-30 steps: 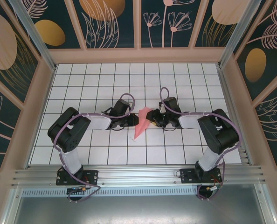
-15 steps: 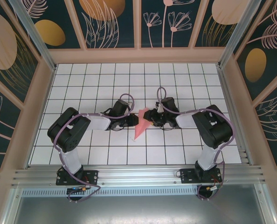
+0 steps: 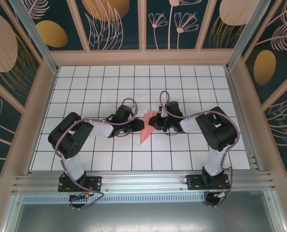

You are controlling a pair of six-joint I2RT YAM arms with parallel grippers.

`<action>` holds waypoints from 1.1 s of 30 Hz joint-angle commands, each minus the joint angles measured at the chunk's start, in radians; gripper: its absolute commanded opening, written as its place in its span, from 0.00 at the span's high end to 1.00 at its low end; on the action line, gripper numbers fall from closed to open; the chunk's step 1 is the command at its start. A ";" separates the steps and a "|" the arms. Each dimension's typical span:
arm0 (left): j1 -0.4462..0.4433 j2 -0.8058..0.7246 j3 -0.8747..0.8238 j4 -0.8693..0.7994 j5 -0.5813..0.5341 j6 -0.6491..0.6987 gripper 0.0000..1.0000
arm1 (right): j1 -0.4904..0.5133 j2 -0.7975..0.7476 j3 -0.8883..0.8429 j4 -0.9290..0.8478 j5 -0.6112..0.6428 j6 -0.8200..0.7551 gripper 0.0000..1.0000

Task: Fold a paper plane with a square sheet of paper (pick it up from the middle)
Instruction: Turn over the paper at the center of the table.

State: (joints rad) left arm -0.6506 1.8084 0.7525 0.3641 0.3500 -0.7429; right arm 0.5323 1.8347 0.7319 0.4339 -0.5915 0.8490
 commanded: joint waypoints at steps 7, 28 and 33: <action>-0.033 -0.155 -0.084 0.004 0.049 -0.106 0.49 | 0.009 -0.166 0.091 -0.339 0.157 -0.188 0.97; -0.032 -0.932 -0.398 -0.207 -0.756 -0.203 0.13 | 0.237 -0.024 0.768 -1.565 1.120 -0.509 0.96; -0.031 -1.103 -0.482 -0.223 -0.809 -0.227 0.14 | 0.334 0.145 0.878 -1.587 1.124 -0.476 0.94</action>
State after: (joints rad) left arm -0.6819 0.7582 0.3065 0.1802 -0.3737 -0.9394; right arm 0.8158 1.9148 1.5513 -1.0470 0.4706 0.3683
